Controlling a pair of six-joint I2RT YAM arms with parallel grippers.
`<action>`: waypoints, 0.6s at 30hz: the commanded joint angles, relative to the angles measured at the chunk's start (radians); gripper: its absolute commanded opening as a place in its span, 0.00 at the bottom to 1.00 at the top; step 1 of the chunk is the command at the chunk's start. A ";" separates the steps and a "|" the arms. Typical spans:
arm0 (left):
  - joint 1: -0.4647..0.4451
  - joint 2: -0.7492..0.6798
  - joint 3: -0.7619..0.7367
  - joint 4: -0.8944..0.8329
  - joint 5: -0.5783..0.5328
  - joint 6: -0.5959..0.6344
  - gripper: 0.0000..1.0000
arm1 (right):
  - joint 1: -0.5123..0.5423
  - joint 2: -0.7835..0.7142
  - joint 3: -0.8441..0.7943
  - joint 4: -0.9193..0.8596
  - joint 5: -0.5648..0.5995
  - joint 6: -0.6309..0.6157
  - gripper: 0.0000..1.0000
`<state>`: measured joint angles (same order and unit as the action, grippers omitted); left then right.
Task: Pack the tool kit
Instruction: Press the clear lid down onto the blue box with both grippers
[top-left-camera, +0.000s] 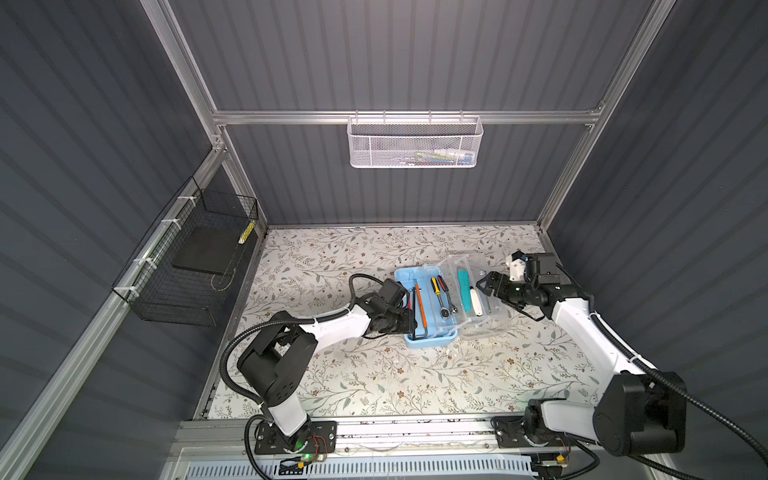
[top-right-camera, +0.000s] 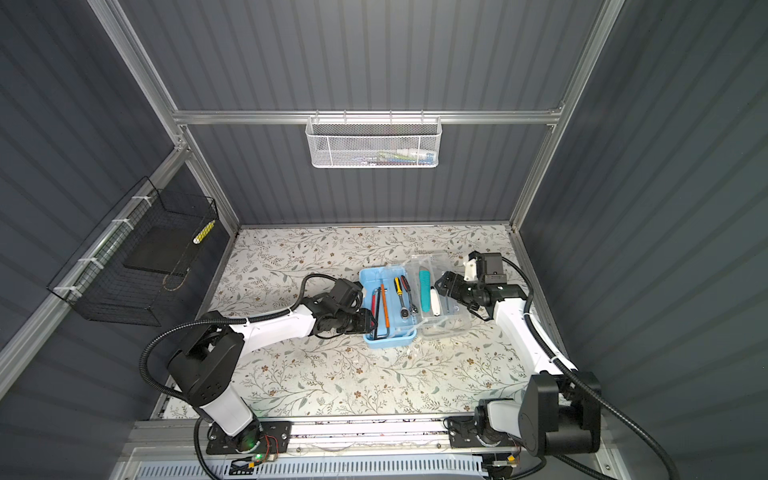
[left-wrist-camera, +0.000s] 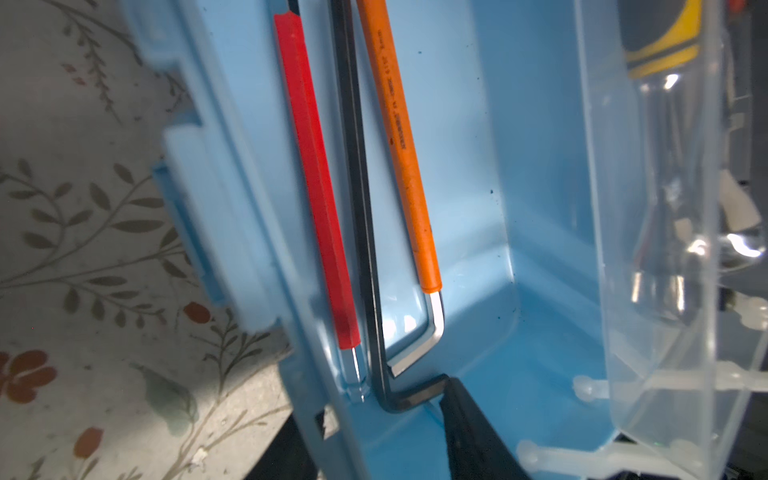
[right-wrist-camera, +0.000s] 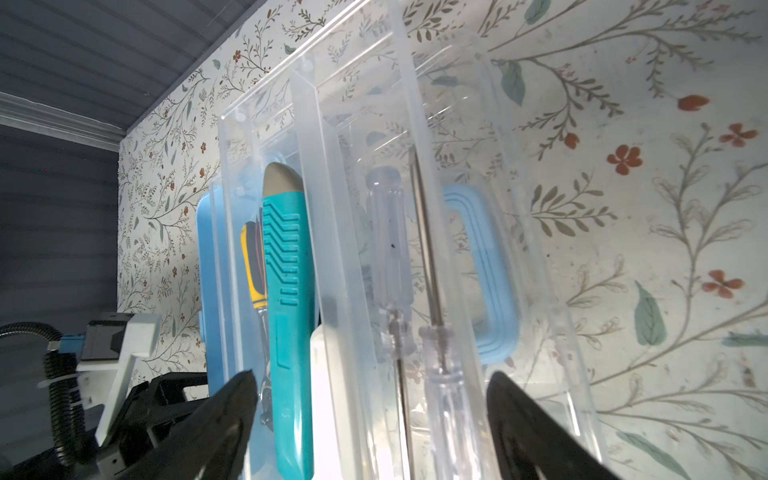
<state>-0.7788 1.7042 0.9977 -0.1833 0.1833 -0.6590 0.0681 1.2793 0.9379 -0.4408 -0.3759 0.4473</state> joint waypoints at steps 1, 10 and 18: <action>-0.013 0.014 0.053 0.073 0.055 -0.006 0.47 | 0.066 -0.020 0.028 -0.014 -0.089 0.050 0.87; -0.013 0.032 0.056 0.100 0.052 -0.007 0.48 | 0.149 -0.026 0.076 -0.048 0.001 0.091 0.86; -0.013 0.023 0.030 0.124 0.036 -0.010 0.52 | 0.257 0.040 0.127 -0.066 0.150 0.139 0.84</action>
<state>-0.7792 1.7306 1.0035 -0.1692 0.1764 -0.6651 0.2867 1.2900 1.0351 -0.4870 -0.2619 0.5545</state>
